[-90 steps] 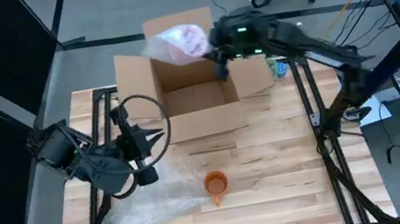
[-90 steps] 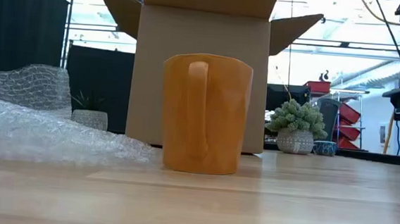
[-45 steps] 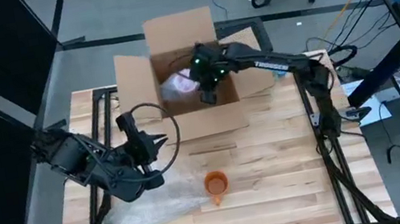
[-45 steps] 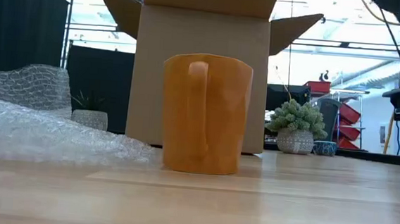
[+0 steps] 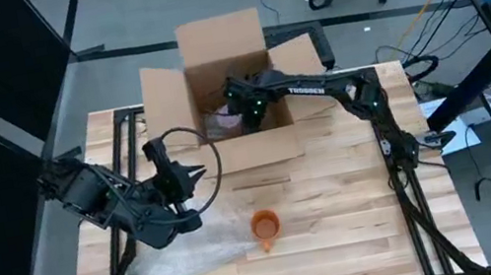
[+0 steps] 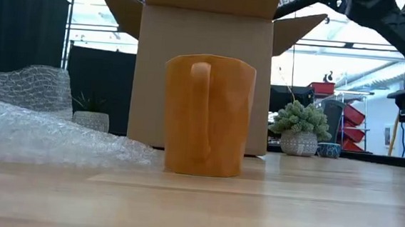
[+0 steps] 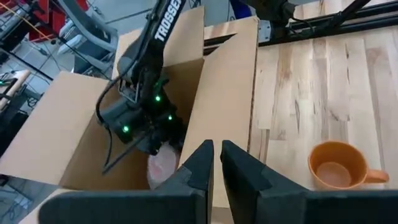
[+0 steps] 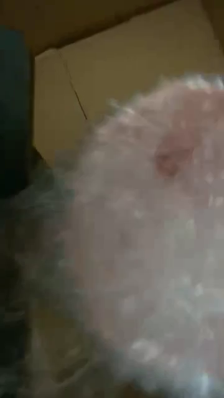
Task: Wrap mug
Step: Put the wrapped pink mug into the brown cardboard box
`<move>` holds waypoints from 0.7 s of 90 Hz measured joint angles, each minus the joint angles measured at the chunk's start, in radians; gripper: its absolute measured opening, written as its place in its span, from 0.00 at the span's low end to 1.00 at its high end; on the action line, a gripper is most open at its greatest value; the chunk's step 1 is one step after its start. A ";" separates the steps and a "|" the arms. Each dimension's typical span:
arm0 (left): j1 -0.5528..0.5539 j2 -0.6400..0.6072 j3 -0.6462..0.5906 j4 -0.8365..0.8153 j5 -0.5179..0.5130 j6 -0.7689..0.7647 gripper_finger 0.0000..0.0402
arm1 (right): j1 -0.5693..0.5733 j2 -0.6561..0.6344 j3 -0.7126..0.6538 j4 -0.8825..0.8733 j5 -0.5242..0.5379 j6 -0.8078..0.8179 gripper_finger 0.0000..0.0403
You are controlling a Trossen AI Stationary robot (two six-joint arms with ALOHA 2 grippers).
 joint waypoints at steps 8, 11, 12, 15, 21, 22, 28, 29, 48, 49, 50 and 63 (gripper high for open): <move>0.000 0.000 0.000 0.000 0.000 -0.002 0.05 | 0.000 0.021 0.000 0.001 -0.026 0.000 0.18; 0.000 0.000 0.000 0.000 0.000 -0.002 0.05 | 0.000 0.027 0.000 0.002 -0.028 -0.001 0.20; 0.000 0.000 0.000 0.000 0.000 -0.002 0.05 | 0.000 0.027 0.000 0.002 -0.029 -0.001 0.20; 0.000 0.000 0.000 0.000 0.000 -0.002 0.05 | 0.000 0.031 0.000 0.003 -0.031 -0.001 0.23; 0.000 0.000 0.000 0.000 0.000 -0.003 0.05 | 0.000 0.035 0.000 0.004 -0.047 -0.002 0.29; 0.000 0.000 0.000 0.000 0.000 -0.003 0.05 | 0.000 0.035 0.000 0.005 -0.050 -0.002 0.31; 0.000 0.000 0.000 0.000 0.000 -0.006 0.05 | 0.000 0.035 0.000 0.014 -0.054 -0.002 0.38; 0.000 0.000 0.000 0.000 0.000 -0.006 0.05 | -0.001 0.035 0.000 0.015 -0.055 -0.003 0.39; 0.000 0.000 0.000 0.000 0.000 -0.008 0.05 | -0.014 0.031 0.048 -0.058 -0.056 -0.021 0.61; 0.000 0.000 0.000 0.000 0.000 -0.008 0.05 | -0.014 0.029 0.053 -0.068 -0.056 -0.024 0.62; 0.000 0.000 0.000 0.000 0.000 -0.008 0.05 | -0.015 0.028 0.057 -0.077 -0.055 -0.027 0.62; 0.000 0.000 0.000 0.000 -0.001 -0.008 0.05 | -0.007 -0.036 0.143 -0.152 -0.053 -0.052 0.68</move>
